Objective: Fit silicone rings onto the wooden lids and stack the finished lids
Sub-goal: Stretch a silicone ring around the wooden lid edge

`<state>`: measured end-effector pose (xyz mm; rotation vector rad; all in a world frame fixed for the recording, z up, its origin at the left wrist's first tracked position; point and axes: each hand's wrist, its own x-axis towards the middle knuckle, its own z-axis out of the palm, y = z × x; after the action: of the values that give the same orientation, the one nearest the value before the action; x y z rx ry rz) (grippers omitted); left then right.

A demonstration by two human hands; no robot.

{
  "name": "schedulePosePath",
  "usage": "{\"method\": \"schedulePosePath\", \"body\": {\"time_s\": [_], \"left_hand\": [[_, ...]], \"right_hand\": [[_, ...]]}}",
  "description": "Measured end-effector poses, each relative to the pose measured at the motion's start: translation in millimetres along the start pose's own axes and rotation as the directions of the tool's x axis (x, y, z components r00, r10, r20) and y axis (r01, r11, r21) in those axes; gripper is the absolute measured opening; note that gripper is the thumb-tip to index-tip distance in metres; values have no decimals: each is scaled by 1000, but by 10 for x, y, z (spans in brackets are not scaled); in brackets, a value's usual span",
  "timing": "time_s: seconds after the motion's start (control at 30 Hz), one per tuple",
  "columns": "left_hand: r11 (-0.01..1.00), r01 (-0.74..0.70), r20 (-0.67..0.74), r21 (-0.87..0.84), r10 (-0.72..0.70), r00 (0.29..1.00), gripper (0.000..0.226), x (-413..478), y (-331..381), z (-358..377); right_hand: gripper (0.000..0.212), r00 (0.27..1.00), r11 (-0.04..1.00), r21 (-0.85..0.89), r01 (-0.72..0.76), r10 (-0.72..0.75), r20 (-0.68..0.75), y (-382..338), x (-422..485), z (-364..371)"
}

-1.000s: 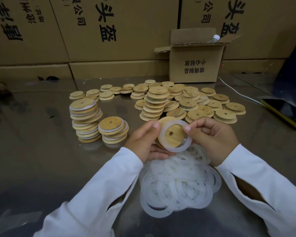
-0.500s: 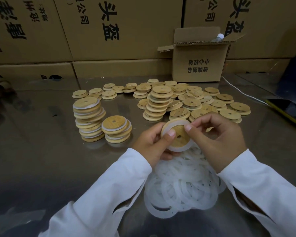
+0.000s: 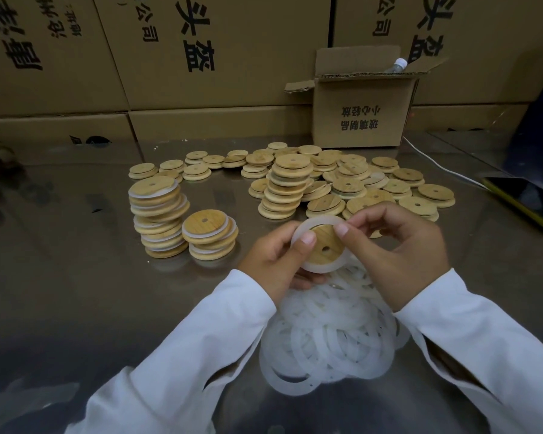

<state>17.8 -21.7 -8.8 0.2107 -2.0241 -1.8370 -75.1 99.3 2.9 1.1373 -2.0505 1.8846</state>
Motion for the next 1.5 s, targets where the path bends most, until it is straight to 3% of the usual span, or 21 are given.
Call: {"method": "schedulePosePath", "body": {"time_s": [0.43, 0.7, 1.07, 1.13, 1.27, 1.37, 1.5], "left_hand": [[999, 0, -48, -47, -2, 999, 20, -14, 27, 9], [956, 119, -11, -268, -126, 992, 22, -16, 21, 24], [934, 102, -26, -344, -118, 993, 24, 5, 10, 34], [938, 101, -25, -333, -116, 993, 16, 6, -7, 35], [975, 80, -61, -207, -94, 994, 29, 11, -55, 47], [980, 79, -81, -180, -95, 992, 25, -2, -46, 54], [986, 45, -88, -161, -59, 994, 25, -2, -34, 55]], "right_hand": [[11, 987, 979, 139, -150, 140, 83, -3, 78, -40], [13, 988, 979, 147, -140, 129, 78, -4, 76, -41], [10, 996, 993, 71, -92, 92, -3, 2, 9, -6], [9, 995, 993, 55, -103, 103, -11, 17, 12, -8], [10, 993, 993, 31, -112, 111, 32, 15, 3, -15], [8, 988, 993, 27, -118, 115, 99, -12, -5, -13], [17, 971, 970, 105, -219, 206, 121, -21, 19, -40]]}}
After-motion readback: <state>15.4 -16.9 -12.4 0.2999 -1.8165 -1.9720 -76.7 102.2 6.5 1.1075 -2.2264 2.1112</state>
